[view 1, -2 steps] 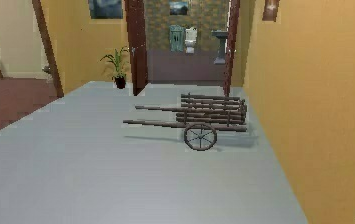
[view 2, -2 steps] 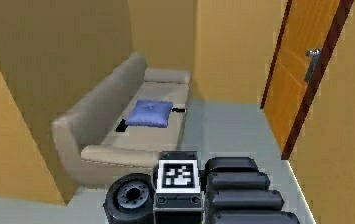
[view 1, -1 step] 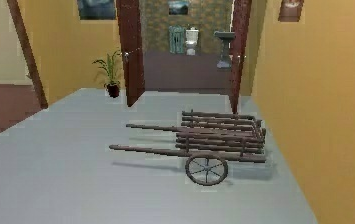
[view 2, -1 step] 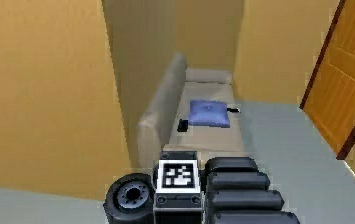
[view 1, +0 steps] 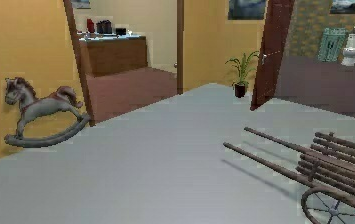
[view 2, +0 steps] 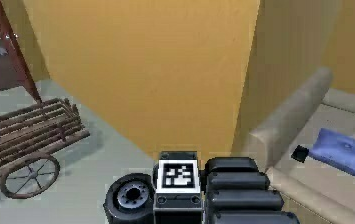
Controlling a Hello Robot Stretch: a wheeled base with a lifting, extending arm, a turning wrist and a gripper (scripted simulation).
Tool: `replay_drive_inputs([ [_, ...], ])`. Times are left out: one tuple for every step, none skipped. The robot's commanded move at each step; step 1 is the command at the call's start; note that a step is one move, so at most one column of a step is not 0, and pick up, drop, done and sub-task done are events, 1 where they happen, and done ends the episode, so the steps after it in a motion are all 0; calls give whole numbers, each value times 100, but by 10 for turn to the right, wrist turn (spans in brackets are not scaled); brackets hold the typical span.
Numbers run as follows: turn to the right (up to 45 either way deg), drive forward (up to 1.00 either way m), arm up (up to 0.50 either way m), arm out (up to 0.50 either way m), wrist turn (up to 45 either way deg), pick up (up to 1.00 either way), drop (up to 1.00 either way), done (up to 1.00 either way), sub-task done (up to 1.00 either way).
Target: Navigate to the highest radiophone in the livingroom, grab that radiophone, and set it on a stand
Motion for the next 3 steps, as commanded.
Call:
replay_drive_inputs([
  [0,100,0,0,0,0,0,0,0],
  [0,100,0,0,0,0,0,0,0],
  [-30,0,0,0,0,0,0,0,0],
])
